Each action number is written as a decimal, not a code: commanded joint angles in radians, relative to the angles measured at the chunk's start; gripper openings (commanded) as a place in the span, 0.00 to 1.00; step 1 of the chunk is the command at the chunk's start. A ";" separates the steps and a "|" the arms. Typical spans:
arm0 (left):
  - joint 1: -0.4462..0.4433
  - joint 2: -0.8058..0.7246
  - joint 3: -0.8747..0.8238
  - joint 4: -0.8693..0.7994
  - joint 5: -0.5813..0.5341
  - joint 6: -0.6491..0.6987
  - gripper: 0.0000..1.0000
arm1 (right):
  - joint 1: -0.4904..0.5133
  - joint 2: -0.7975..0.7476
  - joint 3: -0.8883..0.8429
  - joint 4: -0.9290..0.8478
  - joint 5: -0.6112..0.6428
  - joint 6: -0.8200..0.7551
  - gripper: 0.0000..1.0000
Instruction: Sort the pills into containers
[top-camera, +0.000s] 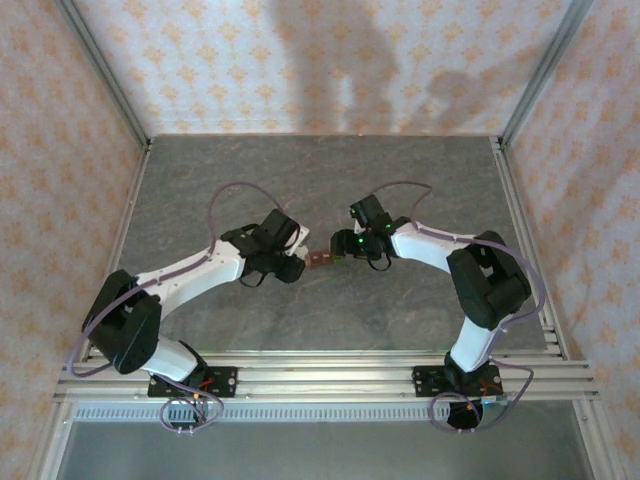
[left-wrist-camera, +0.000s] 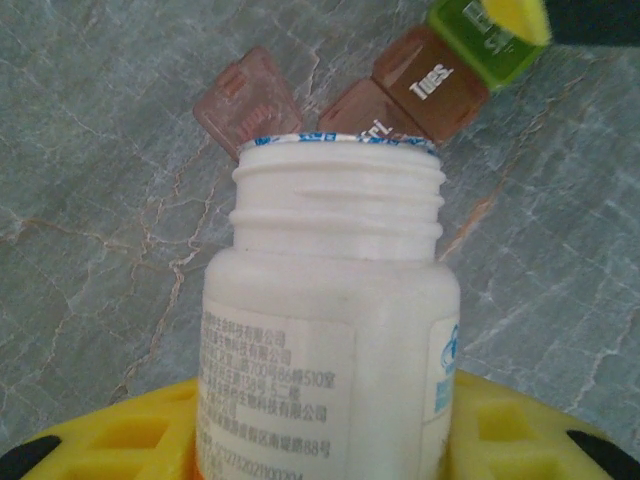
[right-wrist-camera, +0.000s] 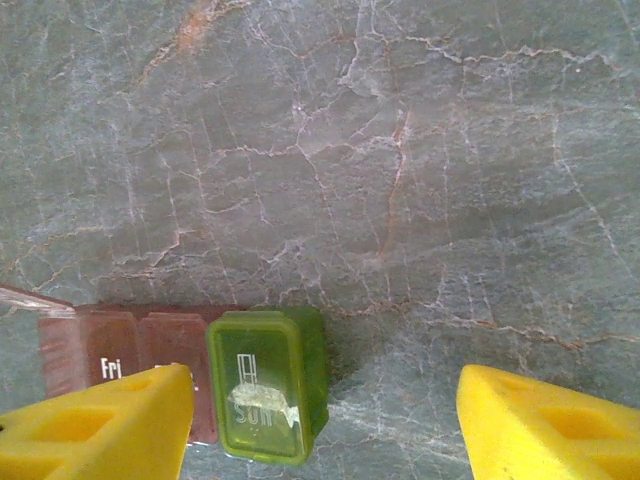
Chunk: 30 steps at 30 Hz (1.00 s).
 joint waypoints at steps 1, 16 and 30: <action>0.011 0.034 0.042 -0.061 0.016 0.043 0.00 | 0.003 -0.002 0.028 0.007 0.011 -0.008 0.70; 0.029 0.112 0.069 -0.080 0.035 0.074 0.00 | 0.002 0.016 0.045 0.004 0.023 -0.010 0.70; 0.038 0.178 0.135 -0.159 0.049 0.121 0.00 | 0.003 0.064 0.056 0.011 0.022 -0.005 0.69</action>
